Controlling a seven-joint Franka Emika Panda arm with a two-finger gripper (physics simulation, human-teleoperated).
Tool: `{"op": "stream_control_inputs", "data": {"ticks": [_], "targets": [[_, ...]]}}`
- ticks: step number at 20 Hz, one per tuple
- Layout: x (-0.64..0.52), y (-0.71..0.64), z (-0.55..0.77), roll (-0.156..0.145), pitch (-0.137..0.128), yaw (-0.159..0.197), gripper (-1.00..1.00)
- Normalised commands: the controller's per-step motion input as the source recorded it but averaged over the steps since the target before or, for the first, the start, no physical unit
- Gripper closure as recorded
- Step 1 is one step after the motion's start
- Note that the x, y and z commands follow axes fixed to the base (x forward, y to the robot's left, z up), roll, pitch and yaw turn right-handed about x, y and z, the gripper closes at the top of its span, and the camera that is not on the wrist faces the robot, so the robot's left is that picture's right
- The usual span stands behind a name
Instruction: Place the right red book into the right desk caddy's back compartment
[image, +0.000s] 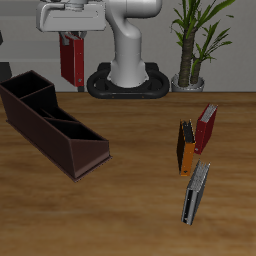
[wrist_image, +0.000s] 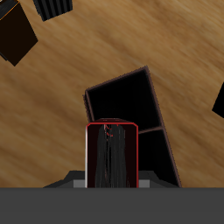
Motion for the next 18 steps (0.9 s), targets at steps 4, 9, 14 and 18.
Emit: {"op": "stream_control_inputs", "data": {"ticks": [4,9,14,18], "targets": [[-0.11,-0.04,0.00,-0.048,-0.019,0.089,1.00],[-0.15,0.01,0.01,-0.030,-0.015,0.075,1.00],[-0.10,-0.23,0.06,-0.060,-0.009,0.087,1.00],[-0.03,-0.21,-0.07,-0.062,0.010,0.034,1.00]]}}
